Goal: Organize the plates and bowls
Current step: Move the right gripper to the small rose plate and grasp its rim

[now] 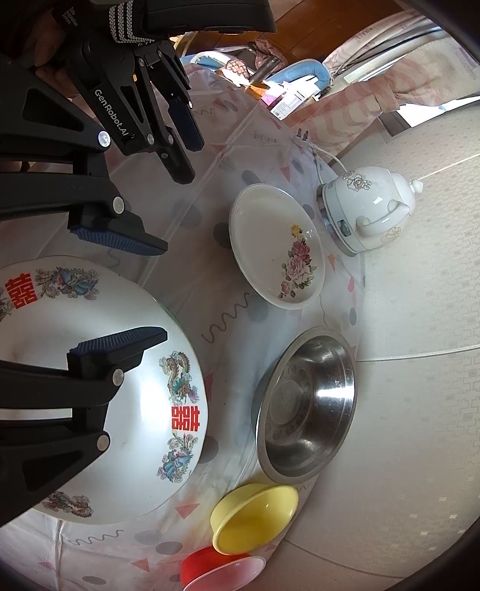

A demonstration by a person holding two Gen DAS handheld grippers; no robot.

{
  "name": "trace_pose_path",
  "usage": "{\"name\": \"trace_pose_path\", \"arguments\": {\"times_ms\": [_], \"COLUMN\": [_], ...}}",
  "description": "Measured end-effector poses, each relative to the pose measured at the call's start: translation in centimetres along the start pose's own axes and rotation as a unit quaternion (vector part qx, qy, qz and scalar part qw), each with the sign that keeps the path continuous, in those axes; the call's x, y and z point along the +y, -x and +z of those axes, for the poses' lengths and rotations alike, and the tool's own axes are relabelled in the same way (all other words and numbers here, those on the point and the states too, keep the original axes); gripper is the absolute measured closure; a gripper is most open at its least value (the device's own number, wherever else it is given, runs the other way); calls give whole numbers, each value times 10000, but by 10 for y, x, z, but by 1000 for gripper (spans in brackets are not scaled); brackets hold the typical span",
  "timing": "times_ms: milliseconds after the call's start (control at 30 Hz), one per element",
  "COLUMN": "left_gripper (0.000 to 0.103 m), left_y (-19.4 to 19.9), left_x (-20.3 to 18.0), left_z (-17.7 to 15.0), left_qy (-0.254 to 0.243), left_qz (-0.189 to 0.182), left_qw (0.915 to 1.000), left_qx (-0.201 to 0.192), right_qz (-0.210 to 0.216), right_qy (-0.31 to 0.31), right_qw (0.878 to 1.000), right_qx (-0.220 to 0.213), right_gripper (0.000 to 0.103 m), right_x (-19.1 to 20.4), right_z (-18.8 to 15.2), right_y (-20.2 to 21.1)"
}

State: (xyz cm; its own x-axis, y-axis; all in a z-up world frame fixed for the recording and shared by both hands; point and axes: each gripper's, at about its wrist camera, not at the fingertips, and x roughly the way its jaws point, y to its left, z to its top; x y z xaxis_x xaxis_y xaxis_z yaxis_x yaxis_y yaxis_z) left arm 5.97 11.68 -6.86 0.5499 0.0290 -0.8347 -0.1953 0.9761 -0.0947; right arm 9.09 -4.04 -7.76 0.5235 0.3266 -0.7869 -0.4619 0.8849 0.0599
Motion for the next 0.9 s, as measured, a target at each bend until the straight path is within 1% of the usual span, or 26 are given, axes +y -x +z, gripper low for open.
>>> {"name": "trace_pose_path", "arguments": {"times_ms": [233,433,600,667,800,900], "left_gripper": [58,58,58,58,58,58], "left_y": [-2,-9,-19,-21,-23,-29], "left_x": [9,23,46,53,62,65], "left_z": [2,10,23,30,46,59], "left_qy": [80,200,502,563,658,673], "left_qz": [32,46,241,202,56,4], "left_qw": [10000,9998,9984,9982,9977,9975], "left_qx": [-15,12,50,27,-164,-231], "right_qz": [137,296,322,308,305,263], "right_qy": [-59,-296,-454,-523,-700,-697], "right_qw": [9998,9989,9981,9978,9966,9967], "right_qx": [122,213,258,275,305,314], "right_gripper": [62,62,62,62,62,62], "right_x": [4,2,1,-1,-6,-5], "right_z": [10,29,44,51,66,77], "right_y": [-12,-28,-43,-50,-66,-79]}}
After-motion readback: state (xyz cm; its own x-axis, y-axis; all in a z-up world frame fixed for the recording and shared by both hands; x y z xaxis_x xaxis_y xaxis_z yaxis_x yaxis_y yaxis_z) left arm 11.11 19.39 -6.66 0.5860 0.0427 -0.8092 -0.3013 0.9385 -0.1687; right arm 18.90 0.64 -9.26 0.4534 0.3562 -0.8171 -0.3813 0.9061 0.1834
